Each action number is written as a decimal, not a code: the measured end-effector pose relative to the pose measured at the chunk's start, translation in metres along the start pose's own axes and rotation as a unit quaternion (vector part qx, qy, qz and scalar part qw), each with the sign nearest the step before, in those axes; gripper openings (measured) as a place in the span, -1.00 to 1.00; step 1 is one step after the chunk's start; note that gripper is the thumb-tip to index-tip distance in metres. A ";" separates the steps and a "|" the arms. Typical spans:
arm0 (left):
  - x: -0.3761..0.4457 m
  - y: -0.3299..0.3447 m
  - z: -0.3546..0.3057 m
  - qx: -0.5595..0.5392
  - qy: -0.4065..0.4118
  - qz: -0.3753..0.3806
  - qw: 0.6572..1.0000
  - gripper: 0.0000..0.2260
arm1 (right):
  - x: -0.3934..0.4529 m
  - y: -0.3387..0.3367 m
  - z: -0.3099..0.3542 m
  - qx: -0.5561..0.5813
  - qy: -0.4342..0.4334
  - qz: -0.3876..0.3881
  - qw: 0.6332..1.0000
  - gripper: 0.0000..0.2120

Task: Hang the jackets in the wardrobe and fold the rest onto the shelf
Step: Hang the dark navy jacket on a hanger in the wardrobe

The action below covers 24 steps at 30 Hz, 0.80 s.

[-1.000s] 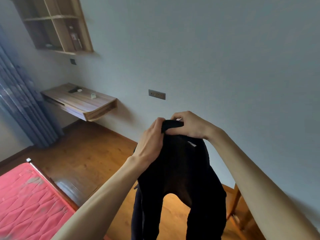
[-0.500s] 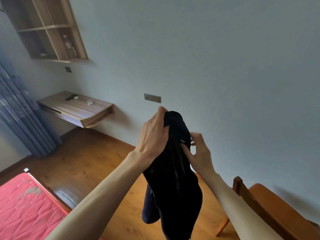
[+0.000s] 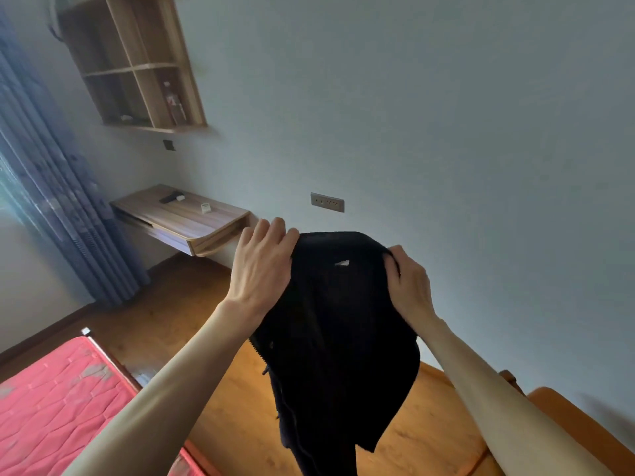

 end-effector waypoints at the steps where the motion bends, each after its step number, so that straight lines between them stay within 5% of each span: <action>1: -0.006 0.005 0.005 0.002 0.001 0.016 1.000 -0.73 | 0.006 -0.006 0.010 -0.025 -0.025 -0.017 0.999 -0.80; 6: -0.025 0.033 0.028 -0.055 -0.061 0.094 0.992 -0.84 | 0.022 -0.041 0.070 -0.123 -0.199 -0.104 0.967 -0.65; 12: -0.015 0.039 0.044 -0.155 -0.138 0.062 0.976 -0.67 | 0.024 -0.053 0.085 -0.209 -0.313 -0.062 0.924 -0.64; 20: 0.007 0.038 0.038 -0.213 -0.129 0.049 0.967 -0.81 | 0.019 -0.076 0.089 -0.286 -0.323 0.069 0.900 -0.61; 24: 0.018 0.036 0.029 -0.214 -0.061 0.051 0.974 -0.77 | -0.001 -0.105 0.092 -0.308 -0.280 0.034 0.909 -0.70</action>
Point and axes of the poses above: each hand's wrist, its own x-axis towards the middle knuckle, its own y-axis out of the palm, z = x × y, the point moved 9 cm from there along x, towards the middle knuckle, and after that the axes turned 8 degrees about y, right-handed, at the moved point
